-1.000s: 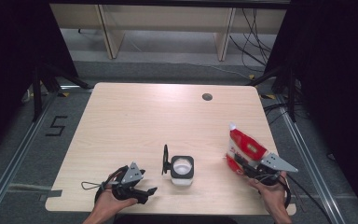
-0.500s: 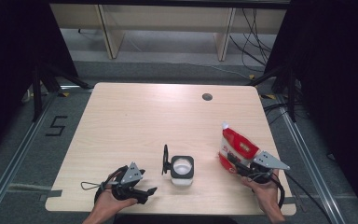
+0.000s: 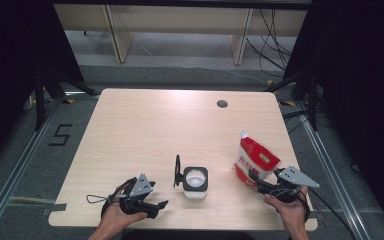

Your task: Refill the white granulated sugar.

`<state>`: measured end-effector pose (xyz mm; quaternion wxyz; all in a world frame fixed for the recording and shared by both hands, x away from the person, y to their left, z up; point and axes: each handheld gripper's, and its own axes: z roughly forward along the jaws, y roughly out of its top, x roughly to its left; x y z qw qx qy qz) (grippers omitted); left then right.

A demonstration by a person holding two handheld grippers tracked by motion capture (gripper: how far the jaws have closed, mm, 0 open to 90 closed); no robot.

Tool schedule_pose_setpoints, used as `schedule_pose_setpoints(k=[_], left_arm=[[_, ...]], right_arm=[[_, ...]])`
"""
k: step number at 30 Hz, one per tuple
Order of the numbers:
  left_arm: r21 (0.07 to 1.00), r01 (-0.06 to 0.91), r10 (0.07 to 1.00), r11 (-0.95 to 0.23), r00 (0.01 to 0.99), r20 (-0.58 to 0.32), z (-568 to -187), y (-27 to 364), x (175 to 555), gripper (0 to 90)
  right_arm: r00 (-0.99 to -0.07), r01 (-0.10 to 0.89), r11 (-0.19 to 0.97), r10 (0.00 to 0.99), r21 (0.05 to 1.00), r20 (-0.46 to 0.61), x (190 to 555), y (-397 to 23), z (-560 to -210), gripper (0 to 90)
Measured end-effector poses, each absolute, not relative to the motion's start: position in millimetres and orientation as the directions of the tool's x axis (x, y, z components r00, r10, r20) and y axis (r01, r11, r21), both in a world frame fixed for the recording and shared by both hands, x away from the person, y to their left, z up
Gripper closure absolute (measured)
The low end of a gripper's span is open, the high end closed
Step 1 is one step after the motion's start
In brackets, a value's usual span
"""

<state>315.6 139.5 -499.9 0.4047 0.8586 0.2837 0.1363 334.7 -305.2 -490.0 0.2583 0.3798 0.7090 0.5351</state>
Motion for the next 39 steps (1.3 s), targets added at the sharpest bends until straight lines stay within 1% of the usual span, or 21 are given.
schedule_pose_setpoints(k=[1, 3, 6, 8, 9, 10, 11, 12, 13, 15, 16, 17, 19, 21, 22, 32, 35, 36, 37, 38, 39], left_arm=[[0.776, 0.380, 0.599, -0.504, 0.801, -0.003, -500, 139, 315, 22.7], [0.778, 0.380, 0.602, -0.500, 0.799, -0.002, -500, 139, 315, 22.7], [0.772, 0.377, 0.598, -0.513, 0.801, 0.006, -500, 139, 315, 22.7], [0.772, 0.388, 0.606, -0.504, 0.796, -0.004, -500, 139, 315, 22.7], [0.772, 0.379, 0.600, -0.510, 0.800, 0.004, -500, 140, 316, 22.7], [0.772, 0.379, 0.602, -0.510, 0.798, 0.005, -500, 140, 315, 22.6], [0.773, 0.405, 0.620, -0.488, 0.785, -0.020, -501, 139, 314, 22.7], [0.773, 0.404, 0.619, -0.489, 0.785, -0.018, -501, 139, 314, 22.7], [0.773, 0.404, 0.618, -0.490, 0.786, -0.018, -501, 139, 314, 22.6], [0.773, 0.404, 0.619, -0.489, 0.785, -0.019, -501, 139, 314, 22.7], [0.773, 0.404, 0.618, -0.490, 0.786, -0.019, -500, 139, 314, 22.7], [0.774, 0.404, 0.618, -0.488, 0.786, -0.021, -501, 139, 314, 22.7], [0.773, 0.404, 0.619, -0.489, 0.785, -0.019, -500, 139, 314, 22.7], [0.773, 0.404, 0.619, -0.489, 0.785, -0.019, -500, 139, 314, 22.6], [0.773, 0.404, 0.619, -0.489, 0.785, -0.019, -500, 139, 314, 22.6], [0.774, 0.404, 0.618, -0.488, 0.786, -0.021, -500, 139, 314, 22.6], [0.773, 0.390, 0.614, -0.501, 0.790, 0.000, -499, 140, 316, 22.6], [0.777, 0.406, 0.623, -0.481, 0.782, -0.023, -500, 139, 315, 22.6], [0.775, 0.386, 0.608, -0.501, 0.794, -0.003, -499, 140, 316, 22.6], [0.775, 0.387, 0.609, -0.500, 0.793, -0.003, -499, 140, 316, 22.5], [0.775, 0.385, 0.607, -0.501, 0.794, -0.002, -499, 140, 317, 22.5]], right_arm=[[-0.582, 0.261, 0.137, 0.812, 0.956, 0.043, 333, -304, -490, 35.6], [-0.544, 0.294, 0.125, 0.837, 0.948, 0.058, 325, -305, -486, 33.1], [-0.536, 0.291, 0.133, 0.843, 0.947, 0.047, 320, -307, -485, 30.8], [-0.511, 0.311, 0.107, 0.856, 0.944, 0.072, 314, -306, -484, 29.8], [-0.511, 0.305, 0.129, 0.858, 0.944, 0.048, 312, -308, -483, 29.4], [-0.510, 0.318, 0.120, 0.858, 0.940, 0.063, 310, -308, -482, 28.9], [-0.501, 0.297, 0.113, 0.864, 0.948, 0.054, 310, -308, -483, 28.5], [-0.502, 0.304, 0.143, 0.864, 0.942, 0.030, 307, -311, -481, 28.2], [-0.491, 0.324, 0.135, 0.870, 0.936, 0.044, 305, -310, -480, 27.4], [-0.473, 0.330, 0.146, 0.881, 0.933, 0.029, 301, -311, -479, 26.8], [-0.473, 0.307, 0.127, 0.880, 0.943, 0.035, 300, -311, -480, 26.8], [-0.468, 0.308, 0.148, 0.884, 0.940, 0.014, 298, -313, -480, 26.3], [-0.475, 0.321, 0.127, 0.879, 0.938, 0.043, 294, -314, -478, 25.9], [-0.470, 0.322, 0.130, 0.882, 0.938, 0.039, 291, -314, -478, 25.7], [-0.470, 0.308, 0.157, 0.882, 0.938, 0.007, 291, -316, -478, 25.7], [-0.462, 0.353, 0.165, 0.887, 0.921, 0.018, 278, -318, -477, 24.1], [-0.464, 0.365, 0.182, 0.886, 0.913, 0.009, 274, -318, -477, 23.2], [-0.464, 0.376, 0.174, 0.886, 0.910, 0.022, 273, -317, -478, 22.7], [-0.445, 0.421, 0.146, 0.894, 0.895, 0.063, 269, -315, -477, 22.5], [-0.462, 0.388, 0.184, 0.886, 0.903, 0.018, 271, -318, -478, 22.3], [-0.469, 0.379, 0.192, 0.883, 0.905, 0.009, 272, -318, -479, 21.9]])
